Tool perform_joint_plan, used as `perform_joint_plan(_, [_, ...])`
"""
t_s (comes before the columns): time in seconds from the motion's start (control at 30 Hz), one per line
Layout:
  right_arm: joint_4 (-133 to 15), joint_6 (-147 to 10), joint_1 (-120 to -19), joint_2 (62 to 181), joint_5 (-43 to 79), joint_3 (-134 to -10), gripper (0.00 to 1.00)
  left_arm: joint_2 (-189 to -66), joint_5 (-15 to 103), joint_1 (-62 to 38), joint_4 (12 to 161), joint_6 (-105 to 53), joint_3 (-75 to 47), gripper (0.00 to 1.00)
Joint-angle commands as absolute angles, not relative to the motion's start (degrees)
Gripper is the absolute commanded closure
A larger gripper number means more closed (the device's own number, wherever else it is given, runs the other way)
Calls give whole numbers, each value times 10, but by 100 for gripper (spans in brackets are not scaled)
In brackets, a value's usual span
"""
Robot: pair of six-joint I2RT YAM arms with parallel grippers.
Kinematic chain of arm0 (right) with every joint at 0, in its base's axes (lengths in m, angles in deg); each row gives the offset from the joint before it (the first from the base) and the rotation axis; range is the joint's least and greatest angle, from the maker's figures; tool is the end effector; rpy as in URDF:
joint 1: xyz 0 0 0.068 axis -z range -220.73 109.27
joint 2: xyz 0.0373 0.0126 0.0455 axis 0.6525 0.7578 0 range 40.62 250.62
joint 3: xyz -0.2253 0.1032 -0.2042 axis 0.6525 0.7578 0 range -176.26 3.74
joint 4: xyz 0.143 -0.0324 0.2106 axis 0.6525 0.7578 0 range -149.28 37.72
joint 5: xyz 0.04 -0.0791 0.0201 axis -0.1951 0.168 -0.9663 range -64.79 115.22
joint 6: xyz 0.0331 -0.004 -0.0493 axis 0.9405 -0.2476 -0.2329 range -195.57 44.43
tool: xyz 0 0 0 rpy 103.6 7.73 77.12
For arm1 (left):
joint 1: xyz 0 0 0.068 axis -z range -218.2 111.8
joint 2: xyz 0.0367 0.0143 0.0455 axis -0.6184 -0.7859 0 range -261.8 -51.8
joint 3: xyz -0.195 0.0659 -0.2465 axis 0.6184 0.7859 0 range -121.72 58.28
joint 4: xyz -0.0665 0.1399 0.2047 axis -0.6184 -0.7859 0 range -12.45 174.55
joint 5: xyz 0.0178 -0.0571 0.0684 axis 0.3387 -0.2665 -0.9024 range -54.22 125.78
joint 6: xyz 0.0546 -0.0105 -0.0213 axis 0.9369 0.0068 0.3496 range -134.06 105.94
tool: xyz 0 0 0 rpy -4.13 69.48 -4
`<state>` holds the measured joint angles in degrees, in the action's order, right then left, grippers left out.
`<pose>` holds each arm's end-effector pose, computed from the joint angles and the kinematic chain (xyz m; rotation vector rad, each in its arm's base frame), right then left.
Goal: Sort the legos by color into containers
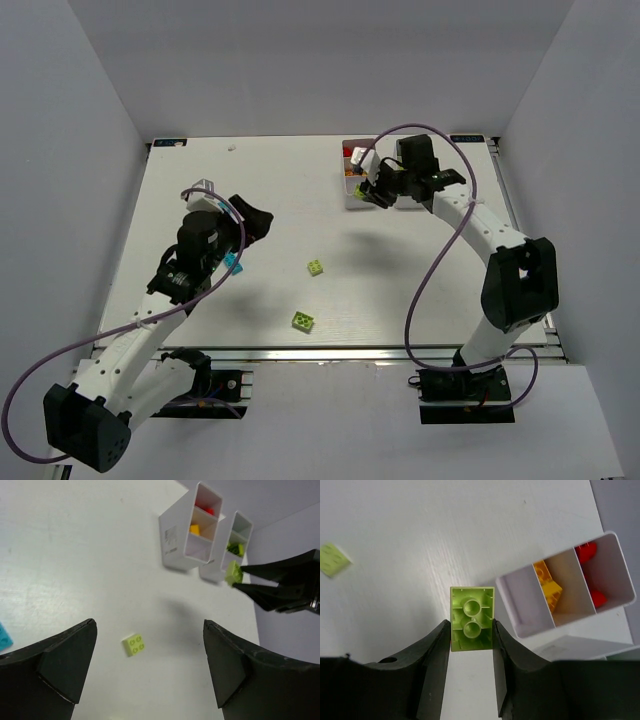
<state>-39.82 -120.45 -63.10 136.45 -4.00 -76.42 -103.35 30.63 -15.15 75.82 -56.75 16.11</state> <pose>0.3532 0.1684 0.3541 -1.3957 1.5872 0.3230 0.1700 -0.0680 0.3428 -0.3944 1.9061 -0.6922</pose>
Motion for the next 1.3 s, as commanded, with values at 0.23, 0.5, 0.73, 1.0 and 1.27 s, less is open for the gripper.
perform_joint_plan(0.23, [-405, -1416, -522, 1410, 108, -776, 100, -1022, 304, -155, 680, -576, 162, 5])
perform_joint_plan(0.5, [-420, -1468, -494, 1469, 127, -810, 100, -1045, 321, -155, 691, -585, 164, 5])
perform_joint_plan(0.73, [-424, -1482, -494, 1507, 133, -846, 100, -1038, 321, -155, 679, -591, 169, 5])
perform_joint_plan(1.0, [-436, -1480, -494, 1497, 138, -823, 51, -1029, 310, -155, 659, -598, 171, 5])
perform_joint_plan(1.27, [-429, -1452, -487, 1453, 112, -801, 48, -1066, 276, -156, 580, -618, 134, 15])
